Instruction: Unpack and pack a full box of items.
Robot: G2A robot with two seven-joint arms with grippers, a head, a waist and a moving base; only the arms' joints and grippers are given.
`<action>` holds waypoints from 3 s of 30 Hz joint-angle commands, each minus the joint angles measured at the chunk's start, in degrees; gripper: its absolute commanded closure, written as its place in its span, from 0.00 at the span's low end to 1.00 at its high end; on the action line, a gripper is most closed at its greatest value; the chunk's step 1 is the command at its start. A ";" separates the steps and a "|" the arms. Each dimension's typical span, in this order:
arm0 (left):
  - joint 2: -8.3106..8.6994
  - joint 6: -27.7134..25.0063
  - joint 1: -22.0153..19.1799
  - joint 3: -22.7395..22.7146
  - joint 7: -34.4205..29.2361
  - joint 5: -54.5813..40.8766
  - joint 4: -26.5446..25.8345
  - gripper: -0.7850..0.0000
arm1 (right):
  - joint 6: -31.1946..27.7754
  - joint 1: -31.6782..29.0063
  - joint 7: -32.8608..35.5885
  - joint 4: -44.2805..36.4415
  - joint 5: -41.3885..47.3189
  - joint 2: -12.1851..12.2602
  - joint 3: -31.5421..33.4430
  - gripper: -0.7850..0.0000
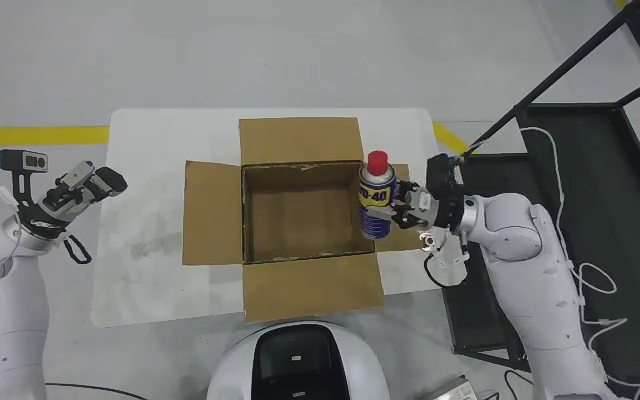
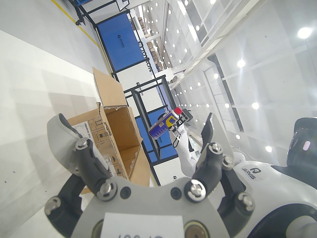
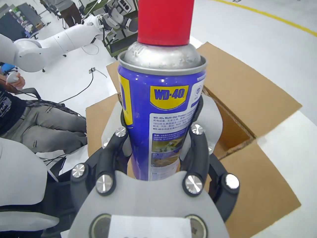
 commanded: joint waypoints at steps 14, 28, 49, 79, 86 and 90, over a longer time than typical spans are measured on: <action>0.00 0.00 0.00 0.00 0.00 0.00 0.00 0.00 | -0.64 -4.18 -4.74 0.03 -0.02 0.22 2.79 1.00; 0.00 0.00 0.00 0.00 0.00 0.00 0.00 0.00 | -0.64 -17.81 -41.58 1.27 -23.33 -1.31 10.14 1.00; 0.00 0.00 0.00 0.00 0.00 0.00 0.00 0.00 | 8.92 -29.87 -78.36 6.95 -50.17 -3.23 12.90 1.00; 0.00 0.00 0.00 0.00 0.00 0.00 0.00 0.00 | 20.01 -16.09 -102.59 38.43 -66.30 -4.96 -3.62 1.00; 0.00 0.00 0.00 0.00 0.00 0.00 0.00 0.00 | 22.30 -9.61 -108.43 48.51 -69.05 -5.55 -8.05 1.00; 0.00 0.00 0.00 0.00 0.00 0.00 0.00 0.00 | 24.40 -6.30 -110.80 53.78 -68.98 -5.98 -9.69 1.00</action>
